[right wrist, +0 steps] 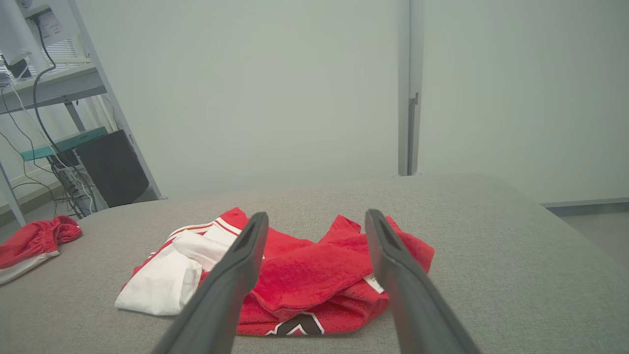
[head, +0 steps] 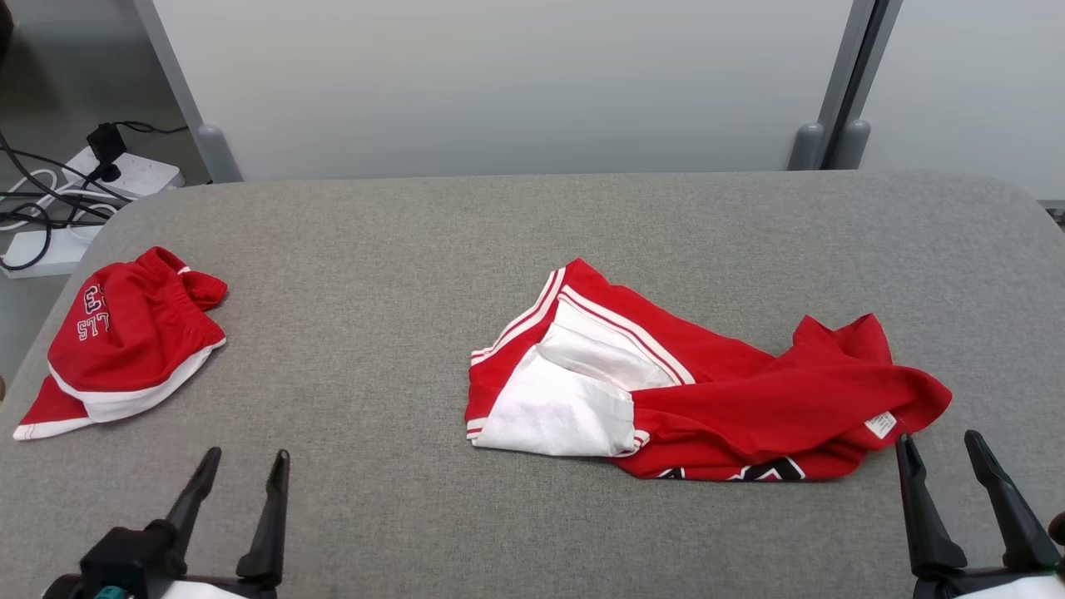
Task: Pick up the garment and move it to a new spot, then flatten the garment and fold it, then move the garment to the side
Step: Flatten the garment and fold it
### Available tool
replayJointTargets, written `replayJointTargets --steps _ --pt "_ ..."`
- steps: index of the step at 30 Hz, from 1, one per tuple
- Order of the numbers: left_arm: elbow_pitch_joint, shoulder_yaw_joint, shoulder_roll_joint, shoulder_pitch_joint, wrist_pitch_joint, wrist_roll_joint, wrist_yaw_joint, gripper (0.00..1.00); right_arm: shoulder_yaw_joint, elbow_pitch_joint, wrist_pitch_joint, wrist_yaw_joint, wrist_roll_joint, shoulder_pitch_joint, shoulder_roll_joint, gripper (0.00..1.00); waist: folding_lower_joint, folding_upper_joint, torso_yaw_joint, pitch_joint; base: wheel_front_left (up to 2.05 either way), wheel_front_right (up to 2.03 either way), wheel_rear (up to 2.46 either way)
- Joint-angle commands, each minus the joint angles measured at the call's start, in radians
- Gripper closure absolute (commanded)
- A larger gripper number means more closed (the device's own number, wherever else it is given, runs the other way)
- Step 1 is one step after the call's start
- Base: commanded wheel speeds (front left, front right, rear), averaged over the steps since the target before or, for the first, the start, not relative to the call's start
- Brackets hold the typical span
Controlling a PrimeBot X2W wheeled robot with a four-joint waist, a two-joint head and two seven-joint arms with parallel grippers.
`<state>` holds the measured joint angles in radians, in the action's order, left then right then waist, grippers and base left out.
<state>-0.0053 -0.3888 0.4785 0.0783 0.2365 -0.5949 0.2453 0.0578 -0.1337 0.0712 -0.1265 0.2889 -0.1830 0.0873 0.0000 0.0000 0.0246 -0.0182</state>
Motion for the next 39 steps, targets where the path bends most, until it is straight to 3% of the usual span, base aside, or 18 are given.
replayJointTargets --steps 1,7,18,27,39 --pt "-0.027 0.068 0.03 -0.036 0.016 -0.013 -0.015 0.0 -0.02 -0.043 -0.006 -0.004 -0.016 0.004 0.008 0.0 0.0 0.0 0.004 -0.002 0.0 0.0 0.0" --pt "-0.019 0.156 0.002 -0.027 0.024 -0.041 -0.017 0.0 -0.025 -0.052 -0.01 -0.004 -0.017 -0.009 -0.005 0.0 0.0 0.0 0.007 -0.006 0.0 0.0 0.0" --pt "-0.026 0.255 -0.084 0.029 0.025 0.037 -0.043 0.0 -0.031 -0.047 -0.007 -0.004 -0.032 -0.011 -0.012 0.0 0.0 0.0 0.006 -0.008 0.0 0.0 0.0" --pt "-0.015 0.257 -0.123 0.039 0.025 0.104 -0.076 0.0 -0.031 -0.036 -0.007 -0.004 -0.026 -0.008 -0.013 0.0 0.0 0.0 0.006 -0.004 0.0 0.0 0.0" --pt "-0.012 0.235 -0.121 0.017 0.019 0.133 -0.094 0.0 -0.045 -0.027 -0.005 -0.004 -0.02 0.007 -0.006 0.0 0.0 0.0 -0.008 0.0 0.0 0.0 0.0"
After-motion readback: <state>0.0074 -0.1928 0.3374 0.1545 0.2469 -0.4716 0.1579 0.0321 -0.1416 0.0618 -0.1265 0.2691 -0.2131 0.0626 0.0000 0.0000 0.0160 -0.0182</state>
